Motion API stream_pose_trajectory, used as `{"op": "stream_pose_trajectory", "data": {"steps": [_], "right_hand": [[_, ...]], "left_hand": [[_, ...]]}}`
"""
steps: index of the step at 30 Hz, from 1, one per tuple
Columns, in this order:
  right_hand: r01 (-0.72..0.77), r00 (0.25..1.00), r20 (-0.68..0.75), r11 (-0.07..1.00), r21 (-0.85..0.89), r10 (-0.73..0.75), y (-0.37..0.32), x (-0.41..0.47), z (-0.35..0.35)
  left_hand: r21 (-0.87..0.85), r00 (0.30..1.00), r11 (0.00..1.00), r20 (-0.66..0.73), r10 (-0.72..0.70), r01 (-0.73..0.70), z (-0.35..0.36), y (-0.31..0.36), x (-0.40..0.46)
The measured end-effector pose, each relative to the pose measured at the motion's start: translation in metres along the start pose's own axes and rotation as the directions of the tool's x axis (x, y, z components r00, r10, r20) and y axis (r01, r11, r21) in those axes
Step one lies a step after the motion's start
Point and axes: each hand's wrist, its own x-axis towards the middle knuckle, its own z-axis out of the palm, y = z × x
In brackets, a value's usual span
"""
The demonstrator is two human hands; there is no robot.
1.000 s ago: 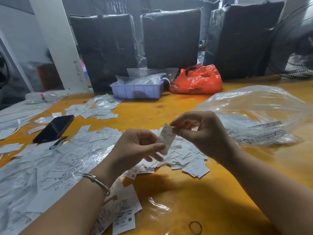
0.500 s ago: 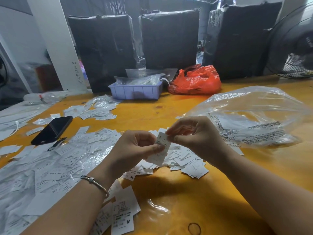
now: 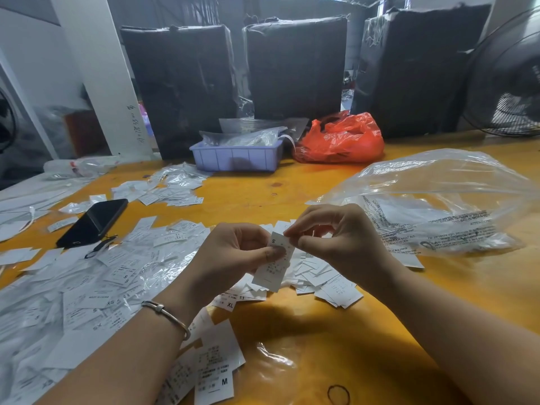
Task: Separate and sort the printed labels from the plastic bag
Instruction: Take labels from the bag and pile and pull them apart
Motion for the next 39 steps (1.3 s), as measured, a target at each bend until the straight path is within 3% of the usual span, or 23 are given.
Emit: {"op": "stream_pose_trajectory", "data": {"steps": [4,8,11,13,15,17,19,23,27,29,31,33,35,39], "right_hand": [[0.035,0.999,0.0,0.999,0.006,-0.035,0.001,-0.001,0.002],[-0.081,0.993,0.097,0.994,0.071,0.074,0.002,-0.001,0.003],[-0.165,0.984,-0.04,0.977,0.137,0.172,0.007,0.003,-0.005],[-0.194,0.971,-0.147,0.981,-0.007,0.19,0.015,0.004,-0.012],[-0.217,0.97,-0.156,0.95,-0.223,0.185,0.024,0.003,-0.015],[-0.201,0.98,-0.063,0.92,-0.336,0.191,0.028,0.002,-0.012],[-0.16,0.974,0.09,0.914,-0.372,0.207,0.029,0.0,-0.005],[-0.02,0.92,0.33,0.869,-0.495,0.21,0.03,-0.003,0.012],[0.027,0.91,0.358,0.834,-0.55,0.207,0.034,-0.001,0.015],[0.038,0.92,0.349,0.846,-0.532,0.179,0.035,-0.001,0.015],[0.015,0.937,0.309,0.865,-0.502,0.164,0.035,-0.001,0.015],[-0.014,0.947,0.276,0.881,-0.472,0.163,0.035,-0.002,0.014],[-0.021,0.953,0.259,0.89,-0.456,0.155,0.036,-0.002,0.013],[-0.042,0.959,0.236,0.899,-0.437,0.159,0.036,-0.001,0.013]], "left_hand": [[-0.019,1.0,1.0,0.009,0.017,-0.017,-0.001,0.001,0.0],[-0.008,0.999,1.0,0.043,0.027,-0.026,-0.002,0.001,-0.001],[-0.003,0.999,0.999,-0.033,0.042,-0.042,-0.008,0.001,0.001],[0.053,0.989,0.997,-0.134,0.056,-0.049,-0.013,-0.001,0.003],[0.172,0.963,0.985,-0.261,0.059,-0.013,-0.016,-0.005,0.005],[0.391,0.922,0.916,-0.382,0.07,0.092,-0.02,-0.01,0.007],[0.608,0.893,0.758,-0.443,0.075,0.238,-0.026,-0.013,0.007],[0.708,0.874,0.562,-0.484,-0.055,0.427,-0.033,-0.012,0.006],[0.768,0.866,0.422,-0.49,-0.098,0.482,-0.031,-0.014,0.008],[0.789,0.918,0.502,-0.395,-0.026,0.354,-0.028,-0.017,0.009],[0.726,0.976,0.673,-0.217,0.033,0.139,-0.024,-0.018,0.007],[0.674,0.997,0.738,-0.025,0.068,-0.033,-0.019,-0.019,0.006],[0.663,0.997,0.745,0.063,0.037,-0.07,-0.018,-0.021,0.006],[0.652,1.0,0.758,0.02,0.02,-0.028,-0.019,-0.02,0.006]]}}
